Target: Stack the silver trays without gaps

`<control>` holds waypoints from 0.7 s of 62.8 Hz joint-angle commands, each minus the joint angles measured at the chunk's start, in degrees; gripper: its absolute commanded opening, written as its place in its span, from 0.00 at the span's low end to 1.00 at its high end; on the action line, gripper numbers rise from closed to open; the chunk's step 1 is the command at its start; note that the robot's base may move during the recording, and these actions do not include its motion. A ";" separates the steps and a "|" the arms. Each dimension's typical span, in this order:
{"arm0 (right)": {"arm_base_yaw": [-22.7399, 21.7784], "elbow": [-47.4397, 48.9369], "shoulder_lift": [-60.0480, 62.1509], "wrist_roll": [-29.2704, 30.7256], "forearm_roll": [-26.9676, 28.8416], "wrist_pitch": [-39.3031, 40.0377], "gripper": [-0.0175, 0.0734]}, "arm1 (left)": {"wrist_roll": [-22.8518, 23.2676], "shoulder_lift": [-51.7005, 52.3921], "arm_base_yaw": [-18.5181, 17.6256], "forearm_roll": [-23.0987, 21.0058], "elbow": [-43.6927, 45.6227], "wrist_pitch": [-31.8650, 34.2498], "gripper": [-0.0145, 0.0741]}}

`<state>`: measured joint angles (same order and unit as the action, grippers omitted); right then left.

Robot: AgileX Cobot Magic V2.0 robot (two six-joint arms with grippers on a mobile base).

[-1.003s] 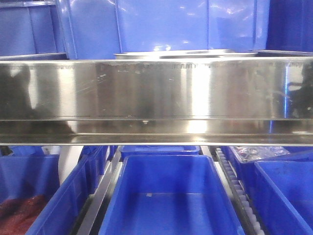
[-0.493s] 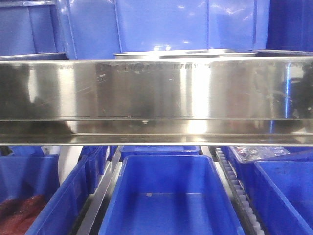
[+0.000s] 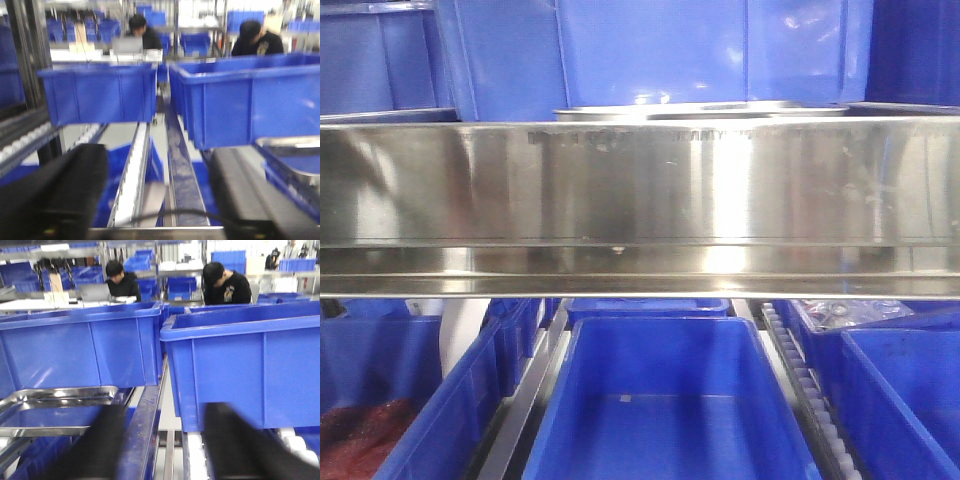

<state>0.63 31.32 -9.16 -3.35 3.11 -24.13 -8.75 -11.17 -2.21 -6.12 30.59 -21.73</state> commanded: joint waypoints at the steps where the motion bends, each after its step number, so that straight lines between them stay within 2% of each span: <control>1: -0.17 2.94 -5.11 0.36 -0.50 3.85 0.89 | -0.64 -7.04 -0.11 -0.08 4.32 3.44 0.65; 6: -0.17 4.09 -8.91 0.36 -0.50 3.90 0.87 | -0.74 -11.59 -2.23 -0.19 7.41 1.90 0.65; 9: -0.17 5.20 -11.25 0.36 -0.25 3.83 0.87 | -0.85 -15.13 -5.20 -0.19 10.65 -1.08 0.65; 19: 1.73 10.18 -18.11 0.36 0.87 3.77 0.87 | -1.96 -26.38 -17.33 -0.19 20.45 -8.61 0.64; 31: 7.78 17.21 -28.72 0.36 0.87 2.86 0.87 | -1.98 -41.41 -30.10 -1.23 33.70 -10.79 0.64; 37: 10.73 22.78 -35.32 0.36 1.02 -1.60 0.87 | 0.83 -49.35 -33.21 -1.46 40.87 -13.25 0.64; 44: 12.49 32.43 -44.78 0.36 1.21 -9.70 0.87 | 4.53 -58.83 -33.36 -1.68 50.73 -17.39 0.64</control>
<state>12.27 56.36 -48.54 -3.35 3.89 -32.93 -6.88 -65.73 -35.02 -6.97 73.84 -40.49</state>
